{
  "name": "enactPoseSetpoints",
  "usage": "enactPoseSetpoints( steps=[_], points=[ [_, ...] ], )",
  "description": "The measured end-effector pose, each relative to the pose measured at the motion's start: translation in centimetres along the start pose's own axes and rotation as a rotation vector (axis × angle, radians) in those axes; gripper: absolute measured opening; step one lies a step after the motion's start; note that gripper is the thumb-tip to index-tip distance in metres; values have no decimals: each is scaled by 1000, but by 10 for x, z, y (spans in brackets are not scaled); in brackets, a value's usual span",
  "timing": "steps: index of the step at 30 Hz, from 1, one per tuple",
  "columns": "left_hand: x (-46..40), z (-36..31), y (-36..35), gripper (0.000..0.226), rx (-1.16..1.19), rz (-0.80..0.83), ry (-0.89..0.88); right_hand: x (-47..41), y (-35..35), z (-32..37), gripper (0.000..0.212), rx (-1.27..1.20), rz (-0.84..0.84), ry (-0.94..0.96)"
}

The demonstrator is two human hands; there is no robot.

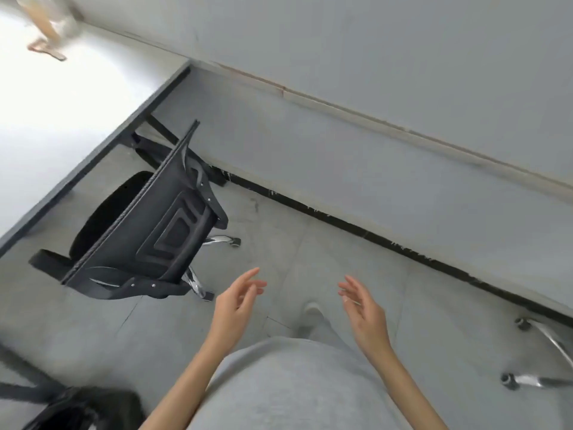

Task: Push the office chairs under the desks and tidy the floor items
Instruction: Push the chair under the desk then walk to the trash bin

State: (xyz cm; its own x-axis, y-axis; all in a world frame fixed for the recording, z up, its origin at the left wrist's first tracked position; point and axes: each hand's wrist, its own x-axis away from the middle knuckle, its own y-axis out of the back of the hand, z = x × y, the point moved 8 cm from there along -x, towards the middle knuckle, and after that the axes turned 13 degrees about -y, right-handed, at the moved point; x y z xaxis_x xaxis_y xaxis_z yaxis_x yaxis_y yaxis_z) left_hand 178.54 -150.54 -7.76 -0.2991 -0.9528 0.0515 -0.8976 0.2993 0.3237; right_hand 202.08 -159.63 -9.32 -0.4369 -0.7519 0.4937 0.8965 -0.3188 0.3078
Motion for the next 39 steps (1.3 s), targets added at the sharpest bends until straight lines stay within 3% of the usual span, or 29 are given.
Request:
enactPoseSetpoints(
  steps=[8,11,15,17,19,24,29,32,35,39],
  points=[
    [-7,17,52,30,-23,-623,266,-150,-91,204,36,294,449,330],
    [-22,11,80,27,-81,-778,255,-173,-139,243,36,369,544,449],
    [-57,-6,134,33,-304,-878,134,-186,-201,281,45,517,547,693],
    [-74,-19,160,35,-577,-870,46,-182,-232,299,51,632,535,920],
    [-92,-20,179,41,-791,-764,20,-176,-264,314,54,745,548,1121],
    [-99,42,209,52,-968,-441,371,-177,-336,313,57,1058,622,1402],
    [-105,53,234,14,-866,-513,580,-197,-386,304,25,1305,761,1413],
    [-113,59,240,17,-882,-511,619,-204,-402,302,26,1454,816,1406],
    [-118,61,240,24,-902,-557,656,-212,-408,307,27,1435,834,1452],
    [-143,60,242,14,-878,-622,700,-232,-426,332,28,1417,850,1494]
  ],
)
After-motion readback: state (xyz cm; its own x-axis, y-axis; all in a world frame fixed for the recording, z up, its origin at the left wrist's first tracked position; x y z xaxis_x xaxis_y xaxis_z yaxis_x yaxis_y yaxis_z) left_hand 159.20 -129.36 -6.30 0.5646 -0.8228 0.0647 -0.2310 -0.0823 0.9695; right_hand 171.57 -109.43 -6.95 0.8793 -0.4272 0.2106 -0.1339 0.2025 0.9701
